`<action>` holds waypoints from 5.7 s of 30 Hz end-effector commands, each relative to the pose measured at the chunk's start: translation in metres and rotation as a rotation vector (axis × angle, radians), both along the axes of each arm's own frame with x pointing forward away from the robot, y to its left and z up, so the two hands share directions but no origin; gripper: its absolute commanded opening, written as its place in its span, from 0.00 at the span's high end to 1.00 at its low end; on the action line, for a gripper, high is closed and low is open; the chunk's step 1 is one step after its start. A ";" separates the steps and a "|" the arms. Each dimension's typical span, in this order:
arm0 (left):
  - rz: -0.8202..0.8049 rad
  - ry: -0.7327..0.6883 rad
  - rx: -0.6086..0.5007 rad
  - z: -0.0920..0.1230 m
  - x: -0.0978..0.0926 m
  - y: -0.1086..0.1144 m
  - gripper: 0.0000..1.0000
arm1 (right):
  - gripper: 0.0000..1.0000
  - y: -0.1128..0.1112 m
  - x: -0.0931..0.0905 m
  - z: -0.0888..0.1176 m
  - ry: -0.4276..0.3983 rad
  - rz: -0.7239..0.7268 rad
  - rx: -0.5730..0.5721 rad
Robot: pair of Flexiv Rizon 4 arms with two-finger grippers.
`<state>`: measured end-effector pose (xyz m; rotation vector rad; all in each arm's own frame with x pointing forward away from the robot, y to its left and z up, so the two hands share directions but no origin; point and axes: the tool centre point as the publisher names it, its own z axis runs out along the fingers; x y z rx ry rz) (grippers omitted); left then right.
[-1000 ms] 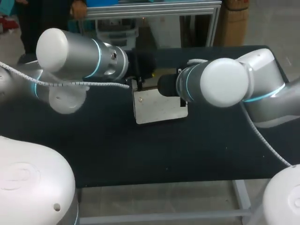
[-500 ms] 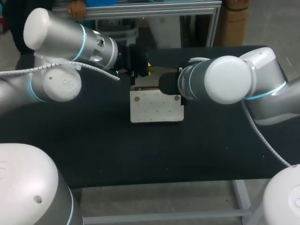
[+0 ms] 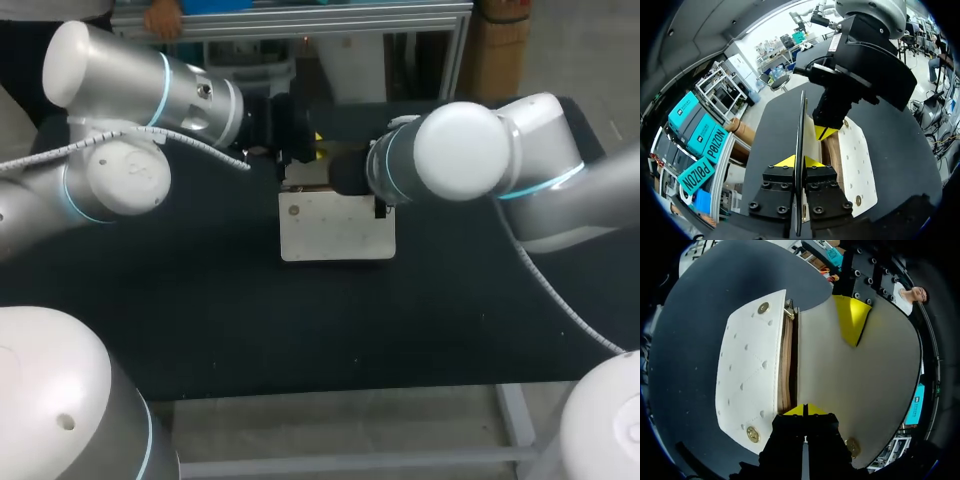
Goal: Pick up the bag, open it, inspect its contents, close it, and place it on the opposite side
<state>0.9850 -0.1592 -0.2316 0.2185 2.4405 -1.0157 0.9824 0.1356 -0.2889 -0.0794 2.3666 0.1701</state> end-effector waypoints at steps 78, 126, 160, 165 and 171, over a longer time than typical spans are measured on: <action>0.128 -0.001 -0.108 0.002 0.001 0.012 1.00 | 0.00 0.014 -0.025 -0.064 0.462 0.063 -0.151; 0.083 0.016 -0.100 -0.001 0.003 0.010 1.00 | 0.00 0.014 -0.023 -0.066 0.465 0.060 -0.157; 0.072 0.023 -0.101 -0.005 0.003 0.007 1.00 | 1.00 0.007 -0.020 -0.024 0.231 0.000 -0.078; 0.070 0.025 -0.102 -0.005 0.003 0.007 1.00 | 1.00 0.006 -0.019 -0.010 0.176 -0.014 -0.063; 0.072 0.029 -0.104 -0.005 0.004 0.007 1.00 | 1.00 0.003 -0.021 0.002 0.109 -0.032 -0.047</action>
